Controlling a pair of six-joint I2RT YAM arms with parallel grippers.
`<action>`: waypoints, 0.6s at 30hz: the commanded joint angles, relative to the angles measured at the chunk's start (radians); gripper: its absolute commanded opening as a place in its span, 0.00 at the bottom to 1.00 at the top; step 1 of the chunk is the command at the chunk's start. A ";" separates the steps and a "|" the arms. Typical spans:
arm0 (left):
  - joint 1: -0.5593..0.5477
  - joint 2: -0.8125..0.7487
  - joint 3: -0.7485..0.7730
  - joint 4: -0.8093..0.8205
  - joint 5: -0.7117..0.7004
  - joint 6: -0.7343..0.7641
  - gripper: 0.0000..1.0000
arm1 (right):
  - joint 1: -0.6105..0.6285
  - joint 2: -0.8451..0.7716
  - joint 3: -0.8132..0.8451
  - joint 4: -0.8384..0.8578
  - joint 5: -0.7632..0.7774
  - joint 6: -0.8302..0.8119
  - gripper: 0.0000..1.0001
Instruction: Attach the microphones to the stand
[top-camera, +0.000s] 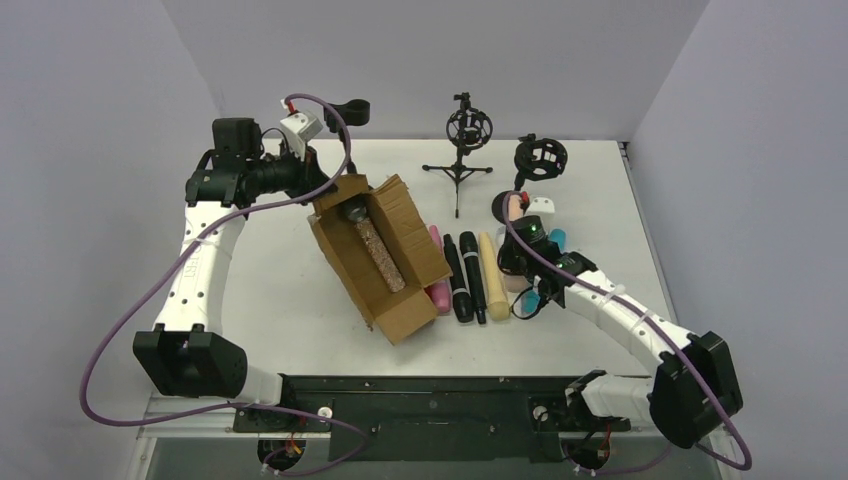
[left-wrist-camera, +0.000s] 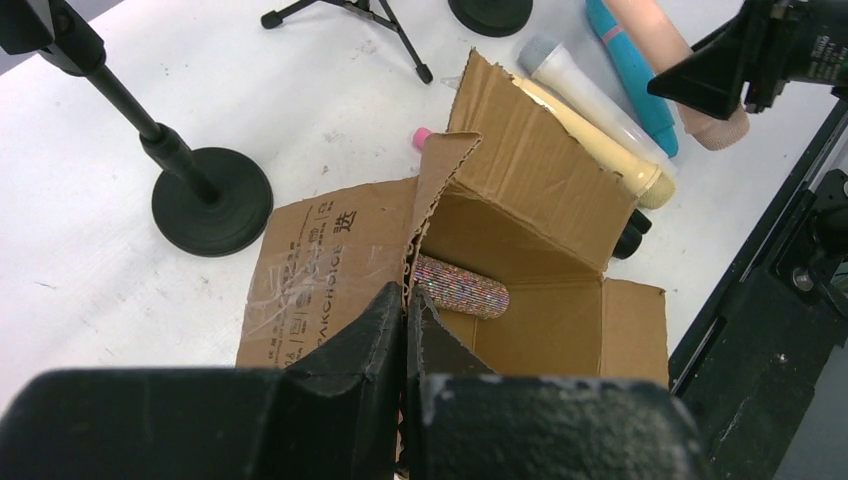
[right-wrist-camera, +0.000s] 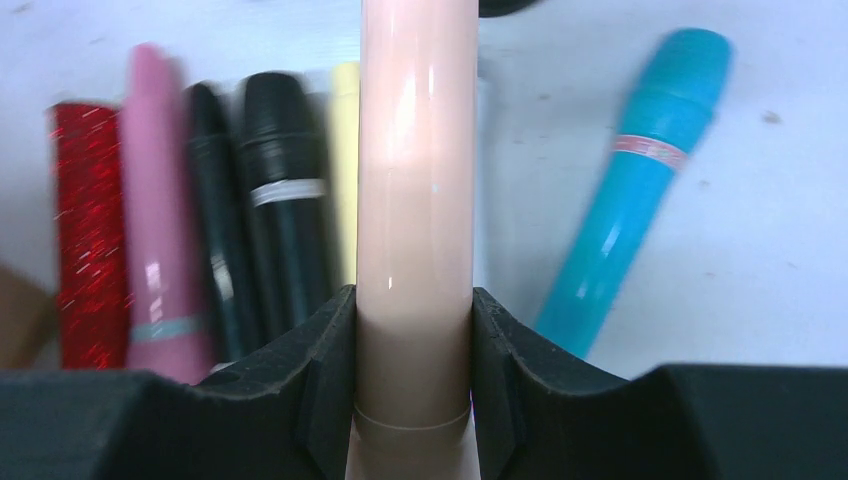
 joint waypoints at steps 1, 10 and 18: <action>0.015 -0.022 0.010 0.132 0.038 -0.061 0.00 | -0.103 0.073 0.057 -0.030 0.039 0.050 0.00; 0.023 -0.006 0.015 0.179 0.101 -0.093 0.00 | -0.152 0.250 0.076 -0.033 0.009 0.046 0.00; 0.023 -0.003 -0.036 0.207 0.124 -0.109 0.00 | -0.161 0.284 0.051 -0.040 -0.004 0.047 0.08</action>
